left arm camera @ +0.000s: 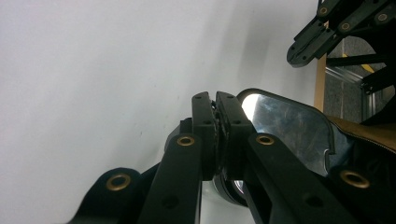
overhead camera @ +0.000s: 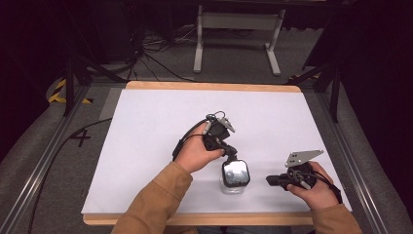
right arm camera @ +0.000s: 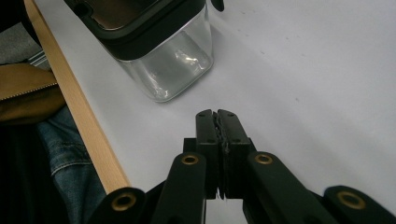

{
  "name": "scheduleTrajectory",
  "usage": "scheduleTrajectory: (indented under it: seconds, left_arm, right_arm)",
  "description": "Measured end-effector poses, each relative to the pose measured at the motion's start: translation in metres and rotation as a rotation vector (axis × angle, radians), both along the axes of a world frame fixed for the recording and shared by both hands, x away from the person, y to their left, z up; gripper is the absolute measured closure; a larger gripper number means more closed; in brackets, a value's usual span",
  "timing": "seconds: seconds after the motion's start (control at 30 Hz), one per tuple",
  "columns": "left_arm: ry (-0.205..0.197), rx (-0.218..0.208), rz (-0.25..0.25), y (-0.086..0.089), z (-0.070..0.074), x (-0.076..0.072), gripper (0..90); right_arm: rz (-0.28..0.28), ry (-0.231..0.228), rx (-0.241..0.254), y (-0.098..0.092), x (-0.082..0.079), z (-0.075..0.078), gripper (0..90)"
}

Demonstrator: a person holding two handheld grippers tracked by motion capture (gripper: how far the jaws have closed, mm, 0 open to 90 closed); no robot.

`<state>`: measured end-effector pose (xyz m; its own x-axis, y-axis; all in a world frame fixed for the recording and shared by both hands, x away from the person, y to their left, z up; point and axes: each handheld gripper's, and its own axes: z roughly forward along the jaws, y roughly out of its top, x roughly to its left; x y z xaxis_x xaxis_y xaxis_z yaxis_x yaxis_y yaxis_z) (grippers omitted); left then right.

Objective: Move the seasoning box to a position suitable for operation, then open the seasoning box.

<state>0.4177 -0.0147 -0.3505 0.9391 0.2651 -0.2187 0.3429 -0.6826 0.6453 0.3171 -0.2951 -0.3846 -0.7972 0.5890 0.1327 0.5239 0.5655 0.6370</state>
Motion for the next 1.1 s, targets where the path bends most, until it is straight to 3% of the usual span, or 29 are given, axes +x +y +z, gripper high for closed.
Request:
scheduleTrajectory:
  seconds: [0.27,0.4,1.1]
  left_arm:
    - [0.025,-0.005,0.016,0.0002,-0.0017,0.0012,88.7]
    - [0.017,-0.002,0.008,-0.0003,-0.0015,0.002,89.6]
    - [0.08,-0.021,0.017,0.0003,-0.0034,0.0068,90.0]
  right_arm:
    - [0.006,0.002,0.001,0.001,0.0013,-0.0007,88.4]
    - [0.001,0.004,0.002,0.0009,0.0,-0.0004,88.3]
    - [0.031,-0.007,0.0,0.0096,-0.0035,0.0019,88.4]
